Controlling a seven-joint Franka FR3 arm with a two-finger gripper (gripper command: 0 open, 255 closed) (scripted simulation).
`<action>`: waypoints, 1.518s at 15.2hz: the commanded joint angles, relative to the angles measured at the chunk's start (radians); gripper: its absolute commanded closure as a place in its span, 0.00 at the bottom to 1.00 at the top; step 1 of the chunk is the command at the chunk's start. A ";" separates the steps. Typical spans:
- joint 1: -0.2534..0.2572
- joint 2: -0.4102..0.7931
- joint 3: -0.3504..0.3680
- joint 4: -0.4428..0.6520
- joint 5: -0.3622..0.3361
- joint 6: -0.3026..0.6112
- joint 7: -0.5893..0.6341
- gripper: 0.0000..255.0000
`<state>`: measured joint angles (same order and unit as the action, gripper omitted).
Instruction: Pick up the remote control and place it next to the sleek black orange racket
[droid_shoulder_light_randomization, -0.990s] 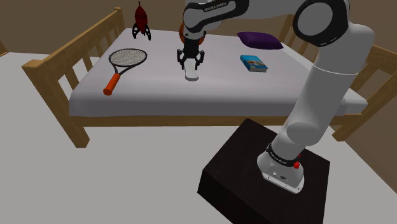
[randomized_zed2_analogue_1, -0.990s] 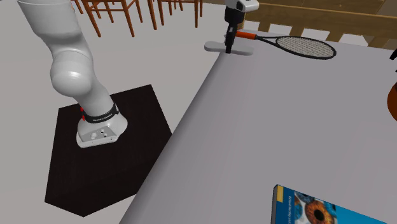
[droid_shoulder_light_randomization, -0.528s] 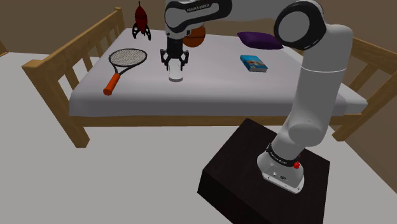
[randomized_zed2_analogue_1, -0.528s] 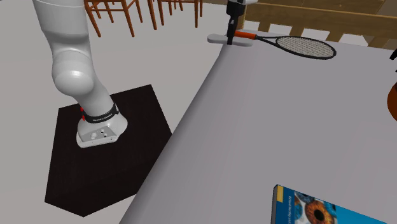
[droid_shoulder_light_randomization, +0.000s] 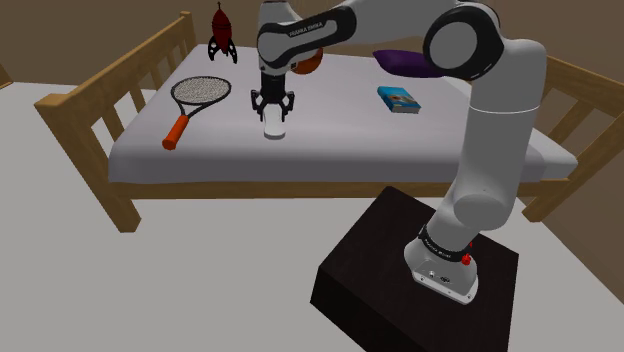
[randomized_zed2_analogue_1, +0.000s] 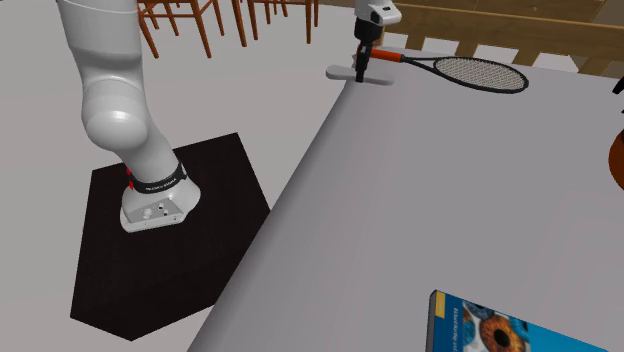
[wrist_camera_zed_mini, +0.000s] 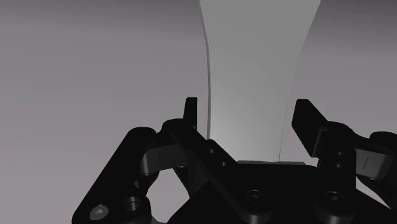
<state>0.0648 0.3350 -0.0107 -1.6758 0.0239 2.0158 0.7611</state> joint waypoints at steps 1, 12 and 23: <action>0.000 0.006 0.000 -0.018 0.000 0.025 -0.001 1.00; 0.000 0.057 0.001 -0.080 0.002 0.139 -0.004 1.00; 0.000 0.057 0.001 -0.080 0.002 0.138 -0.004 0.00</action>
<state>0.0644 0.3923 -0.0101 -1.7559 0.0263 2.1542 0.7573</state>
